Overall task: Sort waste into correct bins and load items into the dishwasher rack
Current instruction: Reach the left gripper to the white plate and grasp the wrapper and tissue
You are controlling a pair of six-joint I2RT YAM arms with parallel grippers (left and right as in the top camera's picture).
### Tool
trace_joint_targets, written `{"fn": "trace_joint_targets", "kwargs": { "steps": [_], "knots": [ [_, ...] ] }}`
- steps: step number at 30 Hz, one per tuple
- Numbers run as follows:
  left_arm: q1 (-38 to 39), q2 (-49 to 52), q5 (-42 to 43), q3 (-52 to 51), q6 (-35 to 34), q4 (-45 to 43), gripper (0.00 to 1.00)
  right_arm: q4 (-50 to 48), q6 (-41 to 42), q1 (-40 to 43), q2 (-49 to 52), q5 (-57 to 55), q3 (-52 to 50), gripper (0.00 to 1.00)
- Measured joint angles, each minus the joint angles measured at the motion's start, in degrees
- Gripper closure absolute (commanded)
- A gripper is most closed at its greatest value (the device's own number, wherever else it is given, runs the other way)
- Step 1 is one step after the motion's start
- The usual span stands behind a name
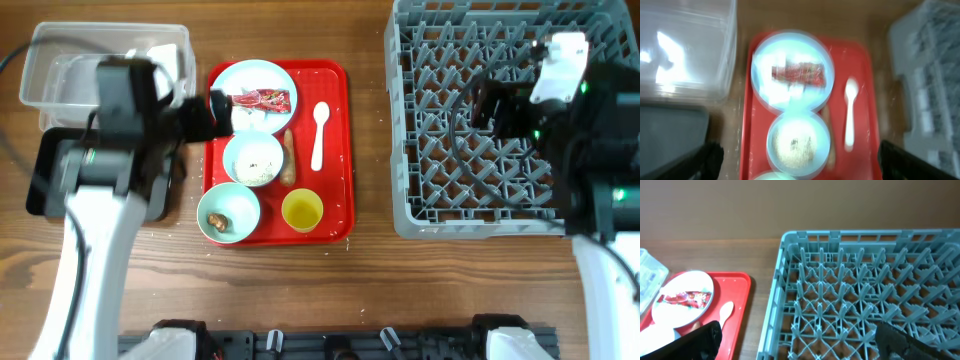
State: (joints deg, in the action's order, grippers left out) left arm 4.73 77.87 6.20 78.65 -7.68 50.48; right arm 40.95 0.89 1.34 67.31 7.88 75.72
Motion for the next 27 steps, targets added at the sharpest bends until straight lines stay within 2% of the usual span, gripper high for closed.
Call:
{"fn": "trace_joint_targets", "kwargs": {
  "steps": [3,5,12,15,16,19,21,22,23,27],
  "knots": [
    [2.64,11.93,-1.42,13.11,0.15,9.99,0.0,2.21,-0.24,0.0,3.8,-2.58,3.89,0.0],
    [4.11,18.01,-1.14,17.81,0.15,10.64,0.0,2.21,-0.57,0.0,4.66,-3.48,3.98,0.0],
    [5.95,27.52,4.13,18.47,0.15,9.07,0.01,2.78,0.33,0.0,4.76,-2.91,4.02,0.0],
    [6.01,27.96,6.19,18.49,-0.26,4.59,0.03,2.8,0.57,0.0,4.76,-2.62,4.04,0.0],
    [6.05,27.96,6.38,18.56,-1.2,2.73,0.09,2.8,0.76,0.0,4.76,-2.51,4.04,0.0],
    [6.14,27.96,5.07,19.5,-8.02,-3.08,0.01,3.41,1.22,0.0,4.76,-2.32,4.04,0.0],
    [6.14,27.98,3.45,20.37,-11.34,-5.22,0.0,5.16,1.42,0.0,4.76,-2.32,4.04,0.0],
    [6.14,28.0,1.68,21.68,-15.87,-8.52,0.01,5.42,1.42,0.0,4.76,-2.32,4.04,0.0],
    [6.14,28.0,0.83,21.92,-17.53,-9.94,0.01,5.73,1.44,0.0,4.76,-2.32,4.07,0.01],
    [6.27,29.44,-4.59,22.38,-23.1,-11.17,0.02,6.67,1.42,0.0,4.79,-2.32,4.07,0.0]
  ]
}}
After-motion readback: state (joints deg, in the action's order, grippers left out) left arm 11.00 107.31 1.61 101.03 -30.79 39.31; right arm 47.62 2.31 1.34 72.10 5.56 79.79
